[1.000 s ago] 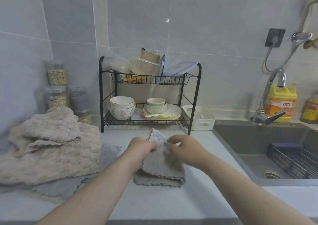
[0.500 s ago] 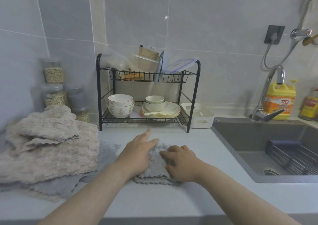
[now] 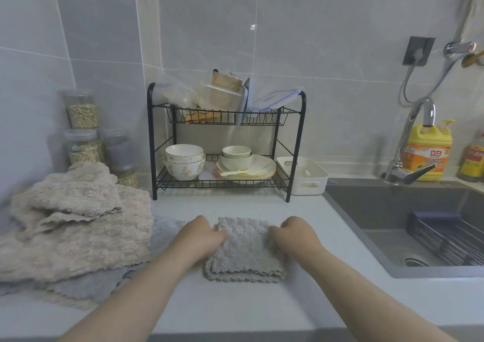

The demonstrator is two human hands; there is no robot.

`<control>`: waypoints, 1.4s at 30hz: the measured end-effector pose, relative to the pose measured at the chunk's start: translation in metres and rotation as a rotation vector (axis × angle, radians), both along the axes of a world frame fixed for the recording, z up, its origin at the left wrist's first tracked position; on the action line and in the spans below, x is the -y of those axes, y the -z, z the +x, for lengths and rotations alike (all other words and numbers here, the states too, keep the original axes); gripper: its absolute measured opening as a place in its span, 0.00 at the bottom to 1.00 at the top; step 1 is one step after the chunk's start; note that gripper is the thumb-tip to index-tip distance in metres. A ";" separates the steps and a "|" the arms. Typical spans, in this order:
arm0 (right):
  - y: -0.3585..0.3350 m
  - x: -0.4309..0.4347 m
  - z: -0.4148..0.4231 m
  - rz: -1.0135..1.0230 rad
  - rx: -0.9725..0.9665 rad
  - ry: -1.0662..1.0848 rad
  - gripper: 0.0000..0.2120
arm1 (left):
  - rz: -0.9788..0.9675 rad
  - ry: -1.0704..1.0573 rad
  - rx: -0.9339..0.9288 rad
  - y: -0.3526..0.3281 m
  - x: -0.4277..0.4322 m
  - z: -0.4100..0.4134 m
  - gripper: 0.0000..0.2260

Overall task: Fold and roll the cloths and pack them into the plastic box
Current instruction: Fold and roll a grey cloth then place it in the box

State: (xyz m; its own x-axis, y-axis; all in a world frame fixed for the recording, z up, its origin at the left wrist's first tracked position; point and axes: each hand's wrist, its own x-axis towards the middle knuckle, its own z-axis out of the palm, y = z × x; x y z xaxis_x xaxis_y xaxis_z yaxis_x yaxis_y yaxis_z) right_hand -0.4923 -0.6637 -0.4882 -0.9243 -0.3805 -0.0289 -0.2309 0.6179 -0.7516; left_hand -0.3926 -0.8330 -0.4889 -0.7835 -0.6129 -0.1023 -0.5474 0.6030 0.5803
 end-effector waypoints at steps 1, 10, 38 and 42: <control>-0.002 0.002 0.002 0.041 0.026 0.016 0.12 | 0.058 -0.041 0.005 -0.002 -0.001 -0.003 0.18; -0.005 0.020 0.011 0.097 0.179 -0.034 0.13 | 0.206 -0.116 0.057 -0.006 -0.003 -0.025 0.09; -0.036 0.021 0.022 -0.563 -0.210 0.239 0.08 | -0.021 -0.047 -0.915 -0.024 -0.061 -0.015 0.05; -0.043 0.023 0.032 -0.591 -0.234 0.108 0.07 | 0.024 -0.152 -0.976 -0.031 -0.061 -0.016 0.05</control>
